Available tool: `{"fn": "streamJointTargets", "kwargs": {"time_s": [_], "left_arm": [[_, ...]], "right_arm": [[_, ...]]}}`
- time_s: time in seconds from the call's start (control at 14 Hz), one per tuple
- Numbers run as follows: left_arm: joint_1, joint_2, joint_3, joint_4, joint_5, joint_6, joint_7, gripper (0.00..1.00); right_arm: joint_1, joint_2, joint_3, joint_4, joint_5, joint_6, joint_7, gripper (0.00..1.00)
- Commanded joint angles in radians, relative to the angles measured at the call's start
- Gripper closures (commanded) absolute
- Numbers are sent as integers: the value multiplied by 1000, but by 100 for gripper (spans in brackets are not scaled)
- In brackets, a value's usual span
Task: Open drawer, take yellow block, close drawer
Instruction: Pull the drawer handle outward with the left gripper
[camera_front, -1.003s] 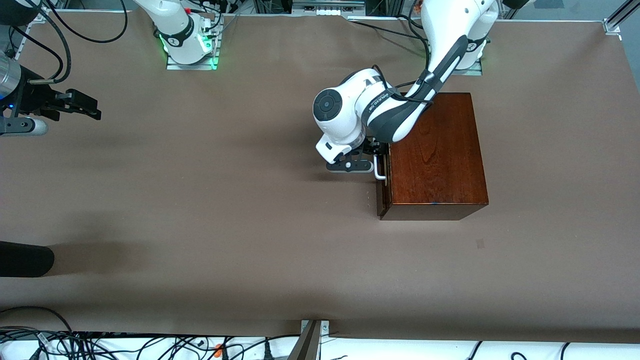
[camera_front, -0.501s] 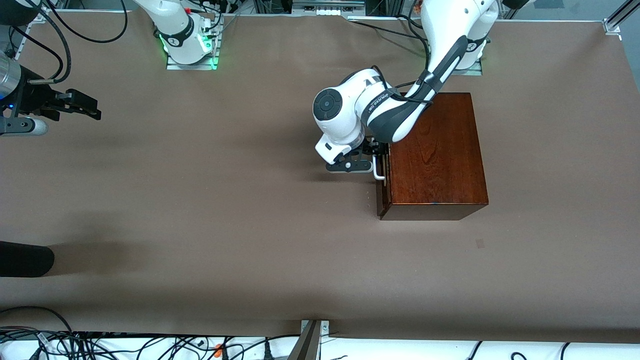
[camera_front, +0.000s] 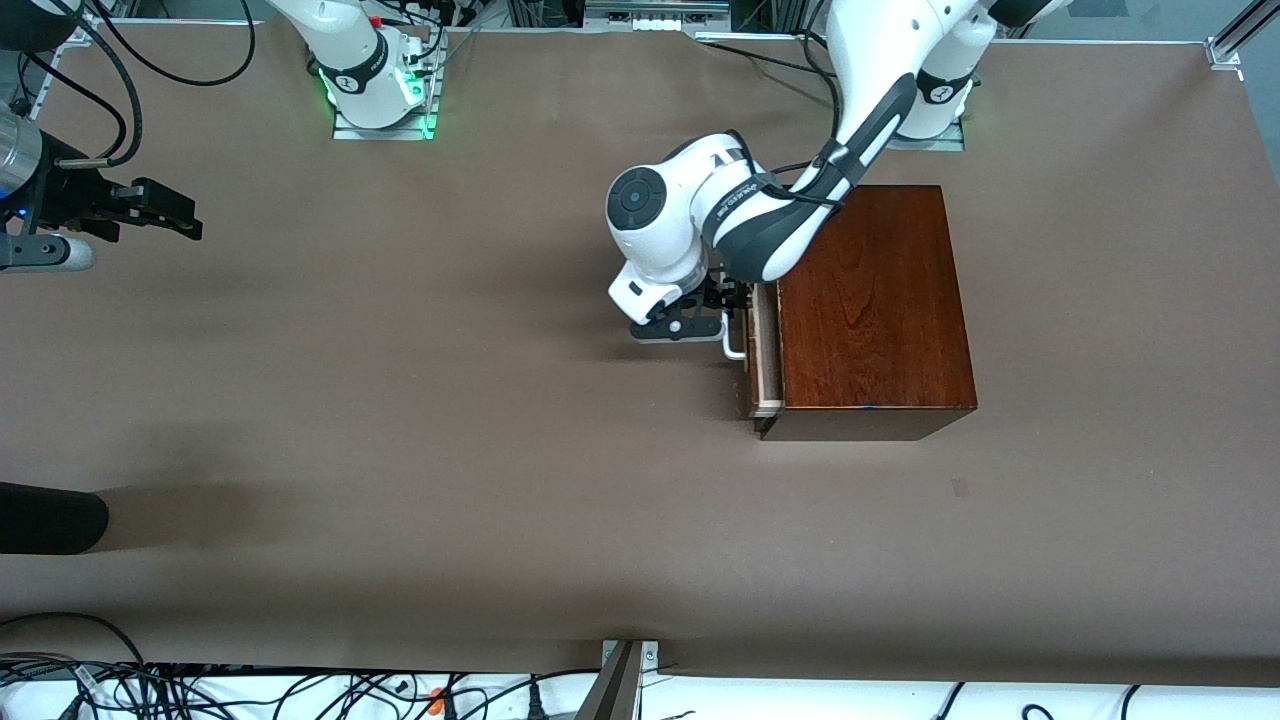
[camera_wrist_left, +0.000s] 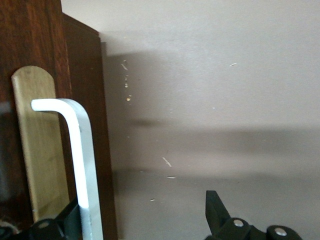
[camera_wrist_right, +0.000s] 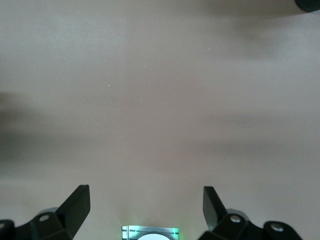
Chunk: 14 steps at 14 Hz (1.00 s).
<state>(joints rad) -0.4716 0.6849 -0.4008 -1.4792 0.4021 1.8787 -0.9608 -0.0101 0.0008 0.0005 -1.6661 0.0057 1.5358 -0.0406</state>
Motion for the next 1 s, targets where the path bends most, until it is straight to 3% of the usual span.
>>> {"fn": "streamJointTargets", "kwargs": {"time_s": [0.0, 0.93], "left_arm": [[-28, 50, -6, 73, 14, 5, -29, 0], [-108, 143, -4, 243, 15, 5, -105, 0]], "right_arm": [[-16, -1, 12, 19, 14, -20, -10, 0], [-16, 1, 12, 17, 14, -20, -10, 0]]}}
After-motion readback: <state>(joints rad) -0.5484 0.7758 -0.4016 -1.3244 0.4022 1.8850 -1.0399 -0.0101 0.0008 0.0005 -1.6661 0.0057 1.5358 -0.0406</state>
